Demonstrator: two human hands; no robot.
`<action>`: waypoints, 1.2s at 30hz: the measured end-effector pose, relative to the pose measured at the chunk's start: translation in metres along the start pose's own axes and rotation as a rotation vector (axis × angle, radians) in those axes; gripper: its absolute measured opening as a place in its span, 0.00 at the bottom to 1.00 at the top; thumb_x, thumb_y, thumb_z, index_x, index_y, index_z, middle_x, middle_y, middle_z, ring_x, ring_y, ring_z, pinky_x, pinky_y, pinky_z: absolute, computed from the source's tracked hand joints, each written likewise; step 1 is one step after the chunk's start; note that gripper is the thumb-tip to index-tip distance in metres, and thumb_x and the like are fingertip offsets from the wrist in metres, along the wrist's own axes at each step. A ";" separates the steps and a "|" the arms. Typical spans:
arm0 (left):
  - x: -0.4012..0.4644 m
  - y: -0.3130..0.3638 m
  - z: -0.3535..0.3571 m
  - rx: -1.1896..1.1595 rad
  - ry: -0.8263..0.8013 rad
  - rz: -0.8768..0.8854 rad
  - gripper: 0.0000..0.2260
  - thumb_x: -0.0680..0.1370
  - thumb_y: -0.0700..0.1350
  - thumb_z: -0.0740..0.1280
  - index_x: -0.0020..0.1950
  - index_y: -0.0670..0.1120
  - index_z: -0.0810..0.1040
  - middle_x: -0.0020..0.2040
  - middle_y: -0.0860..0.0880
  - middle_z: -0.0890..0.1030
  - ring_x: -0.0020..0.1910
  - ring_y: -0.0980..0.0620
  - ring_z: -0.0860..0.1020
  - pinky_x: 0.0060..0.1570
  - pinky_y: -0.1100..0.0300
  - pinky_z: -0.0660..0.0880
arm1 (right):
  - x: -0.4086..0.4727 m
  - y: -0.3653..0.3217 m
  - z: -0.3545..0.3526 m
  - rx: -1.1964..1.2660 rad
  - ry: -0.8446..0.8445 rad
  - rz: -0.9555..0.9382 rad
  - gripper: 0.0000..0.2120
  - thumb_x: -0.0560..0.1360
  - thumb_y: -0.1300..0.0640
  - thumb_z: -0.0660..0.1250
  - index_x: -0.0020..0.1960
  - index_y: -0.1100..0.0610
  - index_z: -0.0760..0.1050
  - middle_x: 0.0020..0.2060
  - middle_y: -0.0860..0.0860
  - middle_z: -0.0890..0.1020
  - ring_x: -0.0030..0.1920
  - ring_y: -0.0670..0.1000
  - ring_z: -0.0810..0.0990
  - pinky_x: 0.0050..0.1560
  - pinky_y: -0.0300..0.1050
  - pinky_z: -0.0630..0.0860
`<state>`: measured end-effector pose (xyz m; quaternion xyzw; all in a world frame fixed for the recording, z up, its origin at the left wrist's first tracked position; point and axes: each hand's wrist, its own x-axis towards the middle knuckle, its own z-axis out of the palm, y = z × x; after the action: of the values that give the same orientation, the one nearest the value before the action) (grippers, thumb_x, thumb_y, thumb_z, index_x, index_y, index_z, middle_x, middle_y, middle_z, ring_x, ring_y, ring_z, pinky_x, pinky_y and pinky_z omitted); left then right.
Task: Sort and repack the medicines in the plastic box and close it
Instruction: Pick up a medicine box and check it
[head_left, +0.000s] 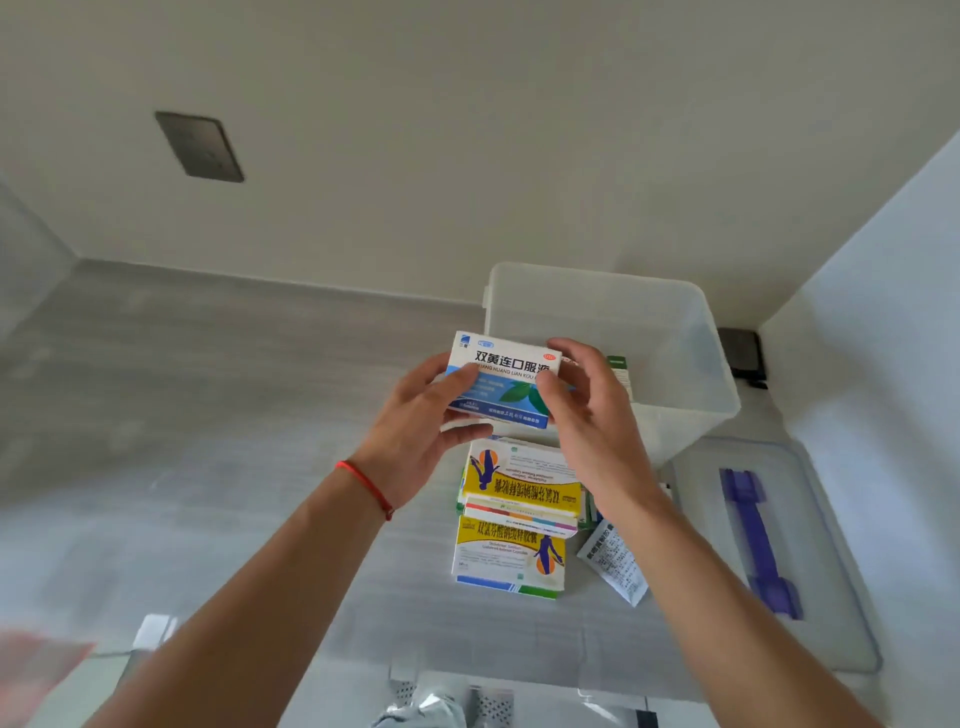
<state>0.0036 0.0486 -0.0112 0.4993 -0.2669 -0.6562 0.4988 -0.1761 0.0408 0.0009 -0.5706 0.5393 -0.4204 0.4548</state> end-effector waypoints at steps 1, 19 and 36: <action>-0.008 -0.001 -0.014 -0.013 0.046 -0.004 0.13 0.80 0.44 0.67 0.64 0.43 0.78 0.57 0.40 0.84 0.52 0.45 0.84 0.48 0.51 0.82 | -0.002 0.001 0.014 -0.044 -0.033 -0.024 0.15 0.83 0.49 0.65 0.68 0.46 0.72 0.60 0.45 0.82 0.57 0.42 0.83 0.47 0.41 0.84; -0.149 0.008 -0.403 -0.068 0.724 0.008 0.17 0.78 0.42 0.71 0.63 0.39 0.72 0.46 0.37 0.85 0.44 0.41 0.84 0.47 0.48 0.84 | -0.072 -0.004 0.425 -0.073 -0.802 0.318 0.18 0.76 0.62 0.65 0.64 0.50 0.78 0.55 0.52 0.86 0.54 0.57 0.85 0.63 0.60 0.79; -0.140 0.049 -0.687 0.601 0.815 -0.276 0.15 0.79 0.43 0.65 0.65 0.48 0.81 0.58 0.43 0.84 0.49 0.42 0.85 0.55 0.48 0.82 | -0.111 0.002 0.710 0.096 -0.612 0.804 0.16 0.74 0.64 0.70 0.61 0.64 0.79 0.56 0.61 0.84 0.47 0.55 0.81 0.53 0.48 0.83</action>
<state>0.6560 0.2621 -0.1618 0.8657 -0.1594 -0.3628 0.3058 0.5049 0.1983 -0.1646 -0.3935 0.5385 -0.0500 0.7434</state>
